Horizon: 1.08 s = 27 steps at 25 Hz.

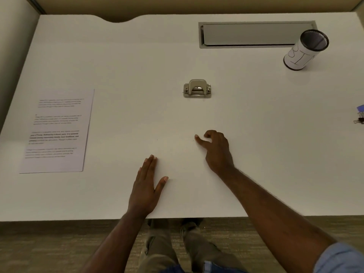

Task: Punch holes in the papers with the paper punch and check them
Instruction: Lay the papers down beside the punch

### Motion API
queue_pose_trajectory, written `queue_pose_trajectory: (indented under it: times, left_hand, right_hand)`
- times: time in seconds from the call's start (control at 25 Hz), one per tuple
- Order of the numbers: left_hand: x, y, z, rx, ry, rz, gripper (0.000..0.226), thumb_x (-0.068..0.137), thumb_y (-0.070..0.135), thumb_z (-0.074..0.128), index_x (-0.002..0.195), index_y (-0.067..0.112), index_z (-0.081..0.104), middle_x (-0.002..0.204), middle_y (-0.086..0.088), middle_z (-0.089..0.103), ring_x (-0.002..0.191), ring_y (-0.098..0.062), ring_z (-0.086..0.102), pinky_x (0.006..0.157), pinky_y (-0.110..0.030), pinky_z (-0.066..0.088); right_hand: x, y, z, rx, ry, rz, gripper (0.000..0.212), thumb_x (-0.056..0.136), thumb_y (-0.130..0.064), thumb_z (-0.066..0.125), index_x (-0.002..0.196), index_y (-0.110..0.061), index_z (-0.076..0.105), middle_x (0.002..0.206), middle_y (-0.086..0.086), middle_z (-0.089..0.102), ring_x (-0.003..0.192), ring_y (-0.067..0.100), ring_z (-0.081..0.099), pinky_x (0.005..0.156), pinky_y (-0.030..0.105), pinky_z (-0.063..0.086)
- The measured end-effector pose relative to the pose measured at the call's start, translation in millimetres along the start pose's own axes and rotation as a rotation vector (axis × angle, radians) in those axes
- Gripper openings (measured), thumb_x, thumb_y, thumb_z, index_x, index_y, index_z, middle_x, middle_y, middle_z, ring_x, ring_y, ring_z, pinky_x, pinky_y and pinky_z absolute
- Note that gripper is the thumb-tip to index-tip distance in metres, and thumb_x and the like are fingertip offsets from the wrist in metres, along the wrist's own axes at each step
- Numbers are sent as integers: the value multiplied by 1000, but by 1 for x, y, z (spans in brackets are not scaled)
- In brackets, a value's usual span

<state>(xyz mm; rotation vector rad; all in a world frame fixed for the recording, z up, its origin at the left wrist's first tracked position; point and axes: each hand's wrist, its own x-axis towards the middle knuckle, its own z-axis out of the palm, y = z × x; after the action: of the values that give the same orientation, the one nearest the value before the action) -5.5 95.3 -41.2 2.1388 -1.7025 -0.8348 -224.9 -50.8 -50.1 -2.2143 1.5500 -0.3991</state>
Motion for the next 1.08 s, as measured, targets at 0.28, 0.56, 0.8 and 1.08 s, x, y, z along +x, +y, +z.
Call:
queue_pose_trajectory:
  times: [0.28,0.56,0.8,1.08]
  left_hand:
    - [2,-3,0,-28,27,-16,71,94,55,37,153,22,14,161,6,14,144,-1,7,119,-32,17]
    - [4,-1,-1,-59,48,-44,70,94,51,45,152,23,18,160,8,19,141,4,8,115,-24,15]
    - [4,0,-1,-60,44,-61,70,94,52,44,152,24,17,160,8,19,144,-1,9,114,-24,14]
    - [4,0,-3,-36,29,-44,71,94,51,45,152,22,17,160,6,18,147,-7,11,114,-24,14]
  right_hand:
    - [11,7,-14,121,34,2,54,85,11,39,128,-15,59,104,9,54,94,27,52,84,38,48]
    - [7,1,-19,-56,-183,-231,41,96,-7,46,124,-34,58,115,-1,53,105,17,46,83,27,38]
    - [-4,12,-26,285,34,8,33,85,9,54,111,-5,69,98,8,51,93,-1,53,83,12,40]
    - [-6,-2,-11,428,7,251,38,64,-21,86,96,-7,72,89,-2,60,80,8,55,68,2,36]
